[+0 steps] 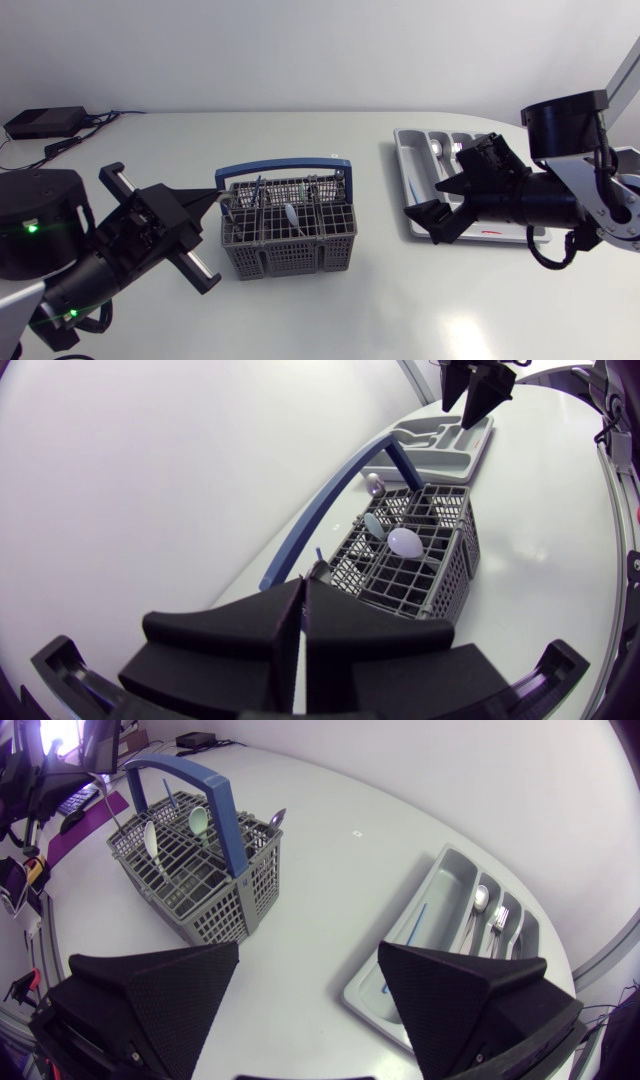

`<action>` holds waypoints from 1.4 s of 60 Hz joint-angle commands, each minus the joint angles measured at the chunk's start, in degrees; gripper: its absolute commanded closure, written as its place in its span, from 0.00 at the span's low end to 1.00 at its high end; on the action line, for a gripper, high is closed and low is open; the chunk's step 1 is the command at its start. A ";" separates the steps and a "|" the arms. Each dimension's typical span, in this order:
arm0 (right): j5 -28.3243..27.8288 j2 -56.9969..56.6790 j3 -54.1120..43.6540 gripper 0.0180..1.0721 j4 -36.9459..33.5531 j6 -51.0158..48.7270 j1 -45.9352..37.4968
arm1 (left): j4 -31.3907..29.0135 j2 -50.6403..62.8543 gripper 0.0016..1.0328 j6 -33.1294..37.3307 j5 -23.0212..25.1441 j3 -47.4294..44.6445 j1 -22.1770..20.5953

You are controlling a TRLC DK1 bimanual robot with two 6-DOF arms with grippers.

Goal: Unload the cutlery basket into the drawer organizer.

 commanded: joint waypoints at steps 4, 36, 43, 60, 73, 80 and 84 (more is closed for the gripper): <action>0.09 -0.88 -1.20 0.05 -0.33 0.84 0.42 | 0.71 -2.28 0.96 2.50 0.49 -1.60 -0.36; -1.50 -7.30 -1.12 0.05 -3.85 1.36 6.39 | -2.46 -5.44 0.96 4.96 0.49 2.00 -0.01; -3.34 -9.14 -0.94 0.05 -5.96 1.89 11.67 | -3.16 -5.44 0.96 4.88 0.58 2.71 0.34; -6.59 -6.77 -1.91 0.05 -5.69 1.89 18.96 | -2.63 -6.93 0.96 5.67 0.75 2.44 0.87; -6.59 -5.54 -1.29 0.05 -4.99 2.42 19.84 | -2.63 -8.60 0.96 6.72 0.75 2.53 0.61; -6.59 -5.80 -0.68 0.05 -4.99 2.86 19.93 | -3.77 -8.69 0.96 6.28 0.75 4.38 0.69; -6.59 -6.15 -0.50 0.05 -4.11 3.74 20.28 | -5.18 -8.34 0.96 4.52 0.93 6.22 0.69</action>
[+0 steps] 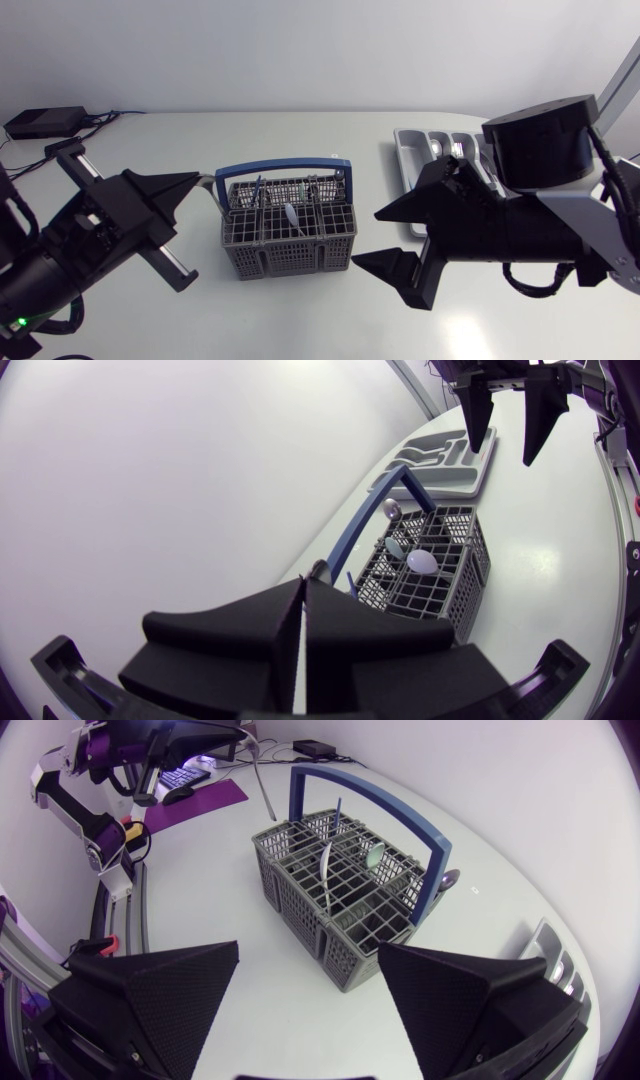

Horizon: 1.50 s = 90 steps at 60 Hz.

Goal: Unload the cutlery basket into the drawer organizer.

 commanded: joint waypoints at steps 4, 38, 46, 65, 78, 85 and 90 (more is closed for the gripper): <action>-0.15 -0.36 -0.37 0.05 1.84 2.69 1.71 | -1.16 1.11 0.96 -3.23 0.71 5.40 0.43; 26.40 0.34 -1.42 0.09 21.35 5.77 18.14 | -12.24 19.57 0.92 -33.55 0.45 24.38 -6.34; 30.35 2.36 -1.42 0.09 25.92 4.36 19.28 | -11.89 22.73 0.92 -34.78 0.45 26.23 -7.04; 39.93 8.86 -1.95 0.16 36.56 -1.09 23.94 | -11.71 25.72 0.91 -37.68 1.15 30.01 -7.04; 43.18 12.03 -2.48 0.33 42.53 -4.43 24.12 | -12.50 28.35 0.91 -39.17 4.76 31.59 -6.51; 43.71 12.91 -2.74 0.45 45.08 -5.83 23.68 | -12.50 28.88 0.91 -39.35 5.37 32.03 -6.51; 43.71 13.61 -2.66 0.50 46.14 -6.01 22.89 | -12.50 29.23 0.91 -39.44 5.55 32.29 -6.51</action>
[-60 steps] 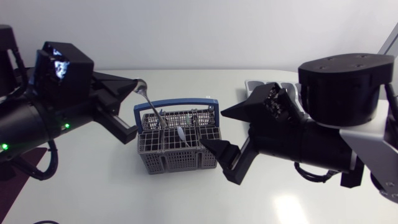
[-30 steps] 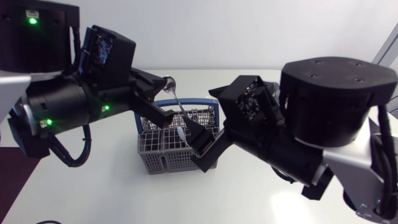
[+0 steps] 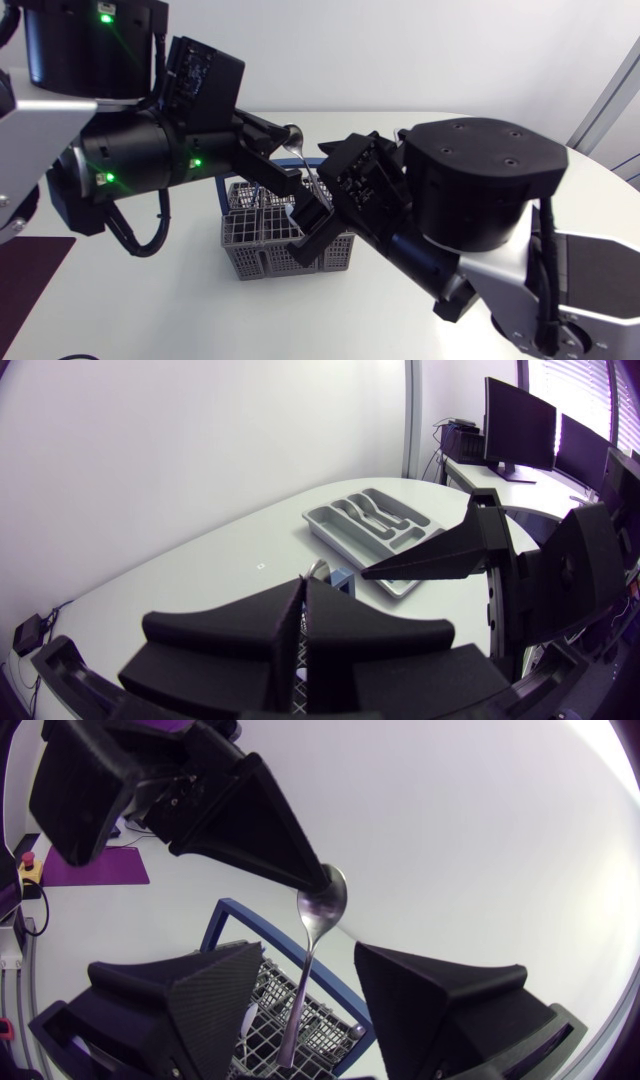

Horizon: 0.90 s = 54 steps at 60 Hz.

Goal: Unload the cutlery basket into the drawer organizer.

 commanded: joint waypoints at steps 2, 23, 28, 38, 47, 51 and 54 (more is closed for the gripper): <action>0.83 1.66 -1.39 0.51 1.88 -1.48 -0.72 | 0.04 0.84 0.91 -1.65 0.56 2.83 0.22; 0.39 3.68 -0.51 0.52 3.55 -1.75 -1.95 | -0.04 0.93 0.91 -1.65 0.65 3.18 0.22; 0.48 3.68 -0.33 0.56 4.16 -1.75 -2.39 | -0.04 1.02 0.91 -1.82 0.65 3.10 0.22; 0.48 3.85 -0.07 0.58 4.43 -1.75 -2.74 | 0.13 1.11 0.91 -2.26 0.65 2.66 -0.04; 0.48 4.12 0.28 0.70 4.43 -1.75 -3.00 | 0.13 1.02 0.91 -2.26 0.65 2.74 -0.22; 0.57 4.29 0.63 0.77 4.52 -1.75 -3.00 | 0.04 0.93 0.91 -2.26 0.65 2.74 -0.22; 0.57 4.56 0.90 0.78 4.52 -1.75 -3.00 | -0.04 0.75 0.91 -2.26 0.65 2.74 -0.31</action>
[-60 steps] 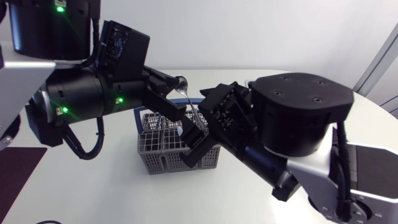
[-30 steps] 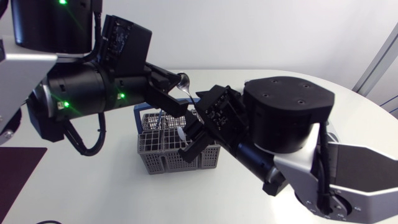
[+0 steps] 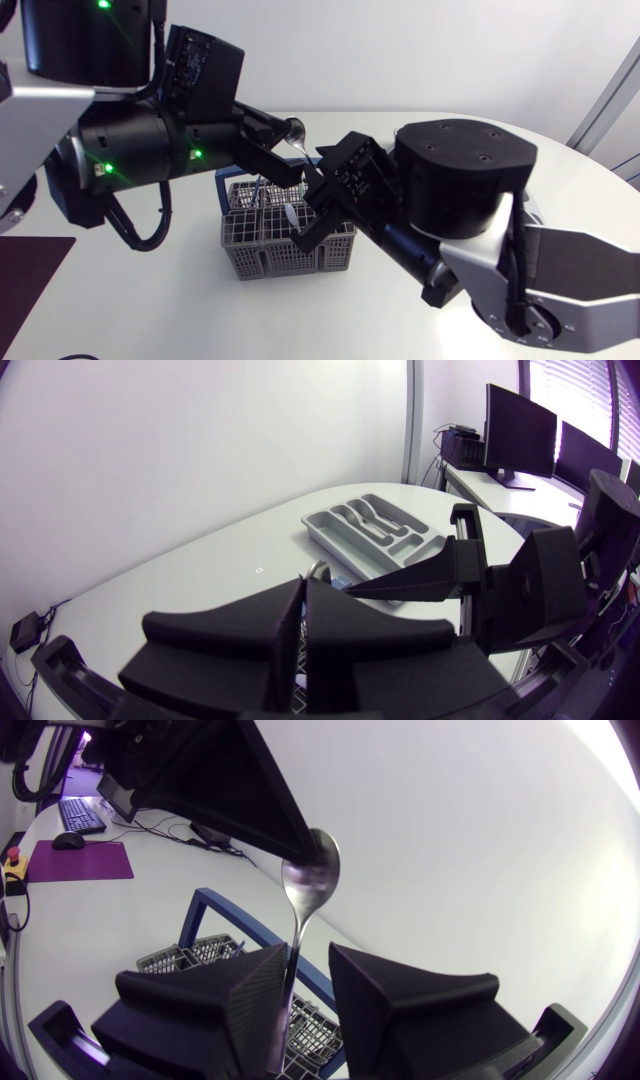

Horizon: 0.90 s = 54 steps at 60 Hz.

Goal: Unload the cutlery basket into the drawer organizer.

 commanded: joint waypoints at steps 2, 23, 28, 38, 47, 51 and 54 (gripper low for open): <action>0.59 1.39 1.10 0.79 0.95 -1.20 -0.34 | 0.20 0.12 0.91 -1.21 0.48 1.30 -0.31; 0.41 2.53 1.45 0.88 0.87 -0.59 -0.43 | 0.55 0.03 0.91 -1.30 0.48 0.69 -0.39; -0.29 2.44 1.62 0.92 0.78 -0.23 -1.13 | 0.64 -0.06 0.91 -1.30 0.48 0.69 -0.48; -0.91 2.44 1.36 0.93 0.78 -0.23 -1.30 | 0.90 -0.06 0.91 -1.30 0.48 0.34 -0.48; -1.08 2.18 1.10 0.94 0.78 -0.23 -1.30 | 1.08 -0.14 0.91 -1.30 0.48 0.42 -0.48; -1.35 2.09 1.01 0.94 0.60 -0.23 -1.30 | 1.16 -0.14 0.91 -1.30 0.48 0.51 -0.48; -1.52 2.00 0.74 0.94 0.60 -0.23 -1.30 | 1.25 -0.14 0.90 -1.30 0.48 0.51 -0.48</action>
